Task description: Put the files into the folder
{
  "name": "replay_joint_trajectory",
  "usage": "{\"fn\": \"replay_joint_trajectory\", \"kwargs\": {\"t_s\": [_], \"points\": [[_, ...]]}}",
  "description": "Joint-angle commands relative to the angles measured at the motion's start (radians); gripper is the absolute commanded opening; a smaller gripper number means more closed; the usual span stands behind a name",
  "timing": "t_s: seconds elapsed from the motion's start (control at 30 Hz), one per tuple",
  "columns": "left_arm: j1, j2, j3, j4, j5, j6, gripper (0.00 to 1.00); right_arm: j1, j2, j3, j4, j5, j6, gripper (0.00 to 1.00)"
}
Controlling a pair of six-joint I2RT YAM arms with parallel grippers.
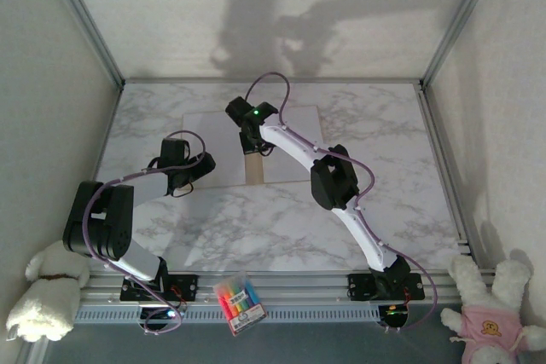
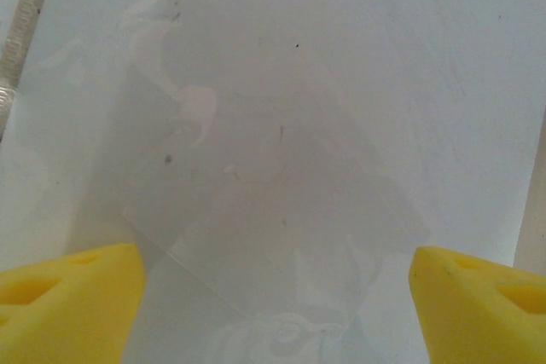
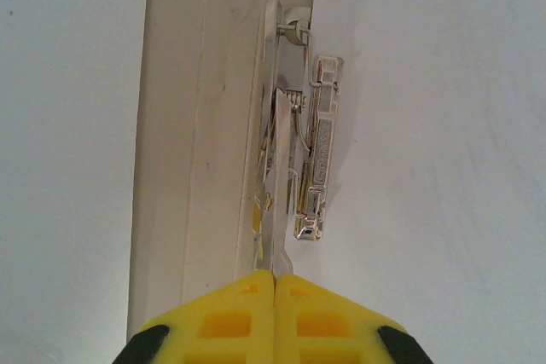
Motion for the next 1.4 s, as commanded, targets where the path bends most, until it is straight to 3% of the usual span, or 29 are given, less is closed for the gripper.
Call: {"fn": "replay_joint_trajectory", "kwargs": {"t_s": [0.0,1.37], "points": [[0.006,0.05,-0.023,-0.065,0.013,0.002,0.83,-0.002,0.064,-0.031,-0.056,0.031,-0.004,0.0],[0.007,0.058,-0.025,-0.063,0.012,0.0,0.83,0.006,0.131,-0.095,-0.03,0.067,-0.044,0.0]]}}
